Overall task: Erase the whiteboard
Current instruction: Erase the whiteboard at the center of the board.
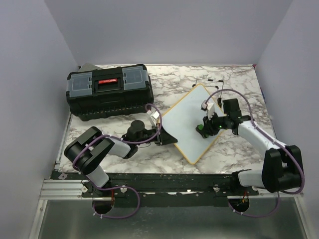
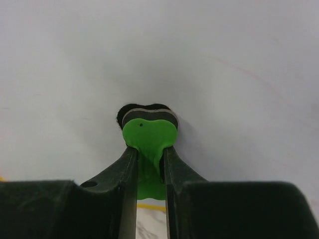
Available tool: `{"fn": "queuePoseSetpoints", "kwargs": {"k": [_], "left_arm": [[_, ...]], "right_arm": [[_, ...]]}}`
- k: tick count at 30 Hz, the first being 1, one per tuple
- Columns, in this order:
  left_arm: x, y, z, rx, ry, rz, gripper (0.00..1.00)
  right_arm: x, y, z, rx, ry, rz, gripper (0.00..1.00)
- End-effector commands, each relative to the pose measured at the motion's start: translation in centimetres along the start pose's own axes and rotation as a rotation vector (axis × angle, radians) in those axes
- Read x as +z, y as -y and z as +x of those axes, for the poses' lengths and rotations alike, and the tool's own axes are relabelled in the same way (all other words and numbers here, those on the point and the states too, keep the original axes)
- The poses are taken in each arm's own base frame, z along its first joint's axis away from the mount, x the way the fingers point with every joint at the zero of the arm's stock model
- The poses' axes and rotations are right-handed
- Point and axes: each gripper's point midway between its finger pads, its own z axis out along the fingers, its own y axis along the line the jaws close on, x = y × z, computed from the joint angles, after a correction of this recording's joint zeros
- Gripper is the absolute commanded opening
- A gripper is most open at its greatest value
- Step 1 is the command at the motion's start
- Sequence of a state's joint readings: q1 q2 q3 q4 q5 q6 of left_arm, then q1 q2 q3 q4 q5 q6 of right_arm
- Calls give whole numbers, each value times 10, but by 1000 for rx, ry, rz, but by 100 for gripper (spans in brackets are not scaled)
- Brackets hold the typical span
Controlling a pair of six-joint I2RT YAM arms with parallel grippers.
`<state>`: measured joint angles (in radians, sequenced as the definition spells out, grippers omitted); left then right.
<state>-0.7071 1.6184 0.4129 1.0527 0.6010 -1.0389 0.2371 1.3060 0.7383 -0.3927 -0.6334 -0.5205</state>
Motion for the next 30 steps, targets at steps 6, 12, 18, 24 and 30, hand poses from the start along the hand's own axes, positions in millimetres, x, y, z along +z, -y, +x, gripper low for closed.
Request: {"fn": "queuePoseSetpoints", "kwargs": {"k": [6, 12, 18, 24, 30], "left_arm": [[0, 56, -18, 196, 20, 196, 0], [1, 55, -19, 225, 12, 174, 0], [4, 62, -30, 282, 9, 161, 0], [0, 67, -39, 453, -27, 93, 0], [-1, 76, -60, 672, -56, 38, 0]], "right_arm": [[-22, 122, 13, 132, 10, 331, 1], [5, 69, -10, 121, 21, 37, 1], [-2, -36, -22, -38, 53, -269, 1], [-68, -1, -98, -29, 194, -15, 1], [-140, 59, -115, 95, 298, 260, 1]]}}
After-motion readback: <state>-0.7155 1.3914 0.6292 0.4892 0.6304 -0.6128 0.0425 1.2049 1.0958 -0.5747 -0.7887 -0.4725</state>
